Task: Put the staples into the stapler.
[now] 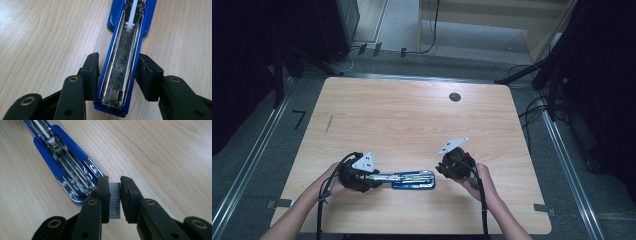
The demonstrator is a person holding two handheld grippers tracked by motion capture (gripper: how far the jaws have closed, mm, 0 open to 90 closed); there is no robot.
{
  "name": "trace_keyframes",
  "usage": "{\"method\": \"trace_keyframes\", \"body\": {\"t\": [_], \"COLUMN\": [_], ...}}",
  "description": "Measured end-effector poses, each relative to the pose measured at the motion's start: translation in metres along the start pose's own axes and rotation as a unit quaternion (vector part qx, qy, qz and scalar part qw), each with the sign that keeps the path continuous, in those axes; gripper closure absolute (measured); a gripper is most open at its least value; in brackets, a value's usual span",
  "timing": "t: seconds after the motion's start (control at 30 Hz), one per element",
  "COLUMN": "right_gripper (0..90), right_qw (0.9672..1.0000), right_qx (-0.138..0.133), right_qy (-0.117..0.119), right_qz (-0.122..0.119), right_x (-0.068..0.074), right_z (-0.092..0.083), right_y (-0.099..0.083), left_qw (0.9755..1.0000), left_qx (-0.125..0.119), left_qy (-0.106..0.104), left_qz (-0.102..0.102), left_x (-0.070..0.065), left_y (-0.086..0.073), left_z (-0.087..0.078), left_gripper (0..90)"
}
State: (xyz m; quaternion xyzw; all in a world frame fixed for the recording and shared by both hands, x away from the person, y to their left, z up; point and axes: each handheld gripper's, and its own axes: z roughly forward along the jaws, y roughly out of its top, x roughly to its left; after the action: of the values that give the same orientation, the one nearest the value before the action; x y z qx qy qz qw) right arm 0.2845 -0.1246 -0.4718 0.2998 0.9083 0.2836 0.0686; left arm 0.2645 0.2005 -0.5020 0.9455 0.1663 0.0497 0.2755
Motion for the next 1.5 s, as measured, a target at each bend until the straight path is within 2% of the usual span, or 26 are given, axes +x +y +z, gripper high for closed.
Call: {"method": "trace_keyframes", "body": {"t": [0.17,0.27,0.5,0.83,0.97,1.0,1.07,1.13,1.3,1.33,1.5], "right_gripper": [79.4,79.4,79.4,79.4,79.4,79.4,79.4,79.4,79.4,79.4,79.4], "right_qw": [0.9999,0.9997,0.9994,0.9978,0.9962,0.995,0.9944,0.9922,0.9887,0.987,0.9839], "right_qx": [-0.007,-0.003,-0.012,-0.017,-0.019,-0.019,-0.014,-0.013,-0.007,-0.007,-0.003], "right_qy": [0.013,0.017,0.023,0.036,0.046,0.053,0.056,0.063,0.076,0.081,0.09], "right_qz": [-0.007,-0.017,-0.025,-0.052,-0.071,-0.083,-0.088,-0.106,-0.129,-0.139,-0.154], "right_x": [0.0,0.002,0.003,0.009,0.014,0.016,0.019,0.021,0.027,0.028,0.027], "right_z": [0.007,0.012,0.013,0.014,0.013,0.014,0.015,0.018,0.021,0.023,0.027], "right_y": [0.009,0.013,0.024,0.034,0.038,0.039,0.04,0.04,0.041,0.041,0.04], "left_qw": [1.0,1.0,1.0,1.0,1.0,1.0,1.0,1.0,1.0,1.0,1.0], "left_qx": [0.001,0.001,0.007,0.004,0.005,0.004,0.005,0.006,0.006,0.007,0.007], "left_qy": [0.001,0.0,-0.004,-0.003,-0.004,-0.003,-0.003,-0.004,-0.004,-0.004,-0.005], "left_qz": [0.0,0.001,-0.003,-0.004,-0.004,-0.004,-0.004,-0.004,-0.004,-0.004,-0.004], "left_x": [0.0,0.0,0.003,0.004,0.005,0.005,0.005,0.005,0.005,0.005,0.005], "left_y": [0.0,0.0,0.0,0.0,0.0,0.0,0.0,0.0,0.0,0.001,0.0], "left_z": [0.0,0.0,0.001,0.001,0.001,0.001,0.001,0.001,0.001,0.001,0.001], "left_gripper": [56.4,56.4,56.4,56.2,56.2,56.2,56.2,56.2,56.2,56.2,56.3]}}
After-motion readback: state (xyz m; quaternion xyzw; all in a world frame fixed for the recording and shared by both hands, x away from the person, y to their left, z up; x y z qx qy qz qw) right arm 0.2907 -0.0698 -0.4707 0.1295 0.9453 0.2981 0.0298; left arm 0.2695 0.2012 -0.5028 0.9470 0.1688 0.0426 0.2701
